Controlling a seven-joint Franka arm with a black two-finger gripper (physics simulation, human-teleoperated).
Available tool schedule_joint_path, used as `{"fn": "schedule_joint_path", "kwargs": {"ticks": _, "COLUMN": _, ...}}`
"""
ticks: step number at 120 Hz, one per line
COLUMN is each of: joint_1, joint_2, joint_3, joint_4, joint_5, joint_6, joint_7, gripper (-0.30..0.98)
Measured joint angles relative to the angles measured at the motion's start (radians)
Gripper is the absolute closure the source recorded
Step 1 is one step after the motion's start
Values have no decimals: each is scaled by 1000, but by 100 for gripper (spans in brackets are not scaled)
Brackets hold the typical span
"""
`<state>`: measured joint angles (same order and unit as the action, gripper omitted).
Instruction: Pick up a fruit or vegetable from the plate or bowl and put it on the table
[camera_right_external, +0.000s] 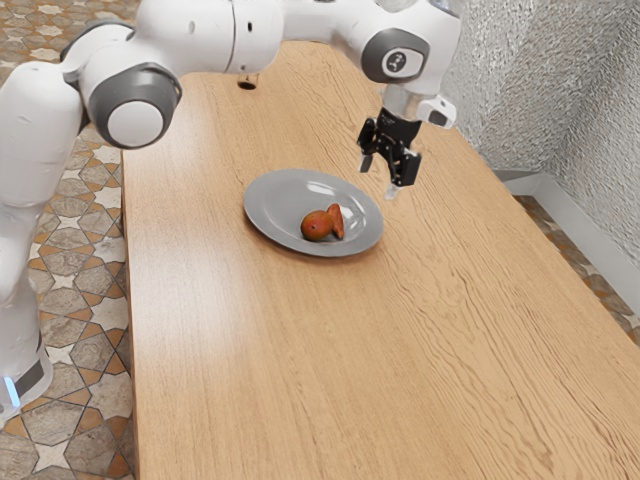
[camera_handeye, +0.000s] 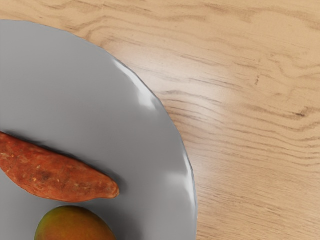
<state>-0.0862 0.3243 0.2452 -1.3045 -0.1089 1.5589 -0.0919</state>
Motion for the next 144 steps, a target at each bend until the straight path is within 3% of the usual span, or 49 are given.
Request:
{"fn": "schedule_joint_path", "kwargs": {"ticks": 19, "joint_1": -5, "joint_2": -97, "joint_3": 1, "joint_4": -119, "joint_5": -2, "joint_6": 42, "joint_7": 30, "gripper": 0}}
{"fn": "schedule_joint_path", "kwargs": {"ticks": 76, "joint_1": -29, "joint_2": -148, "joint_3": 25, "joint_4": -186, "joint_5": 1, "joint_6": 85, "joint_7": 105, "gripper": 0}}
{"fn": "schedule_joint_path", "kwargs": {"ticks": 103, "joint_1": -23, "joint_2": -278, "joint_3": 37, "joint_4": -441, "joint_5": 4, "joint_6": 154, "joint_7": 125, "gripper": 0}}
{"fn": "schedule_joint_path", "kwargs": {"ticks": 144, "joint_1": -48, "joint_2": -279, "joint_3": 51, "joint_4": -529, "joint_5": 6, "joint_6": 256, "joint_7": 143, "gripper": 0}}
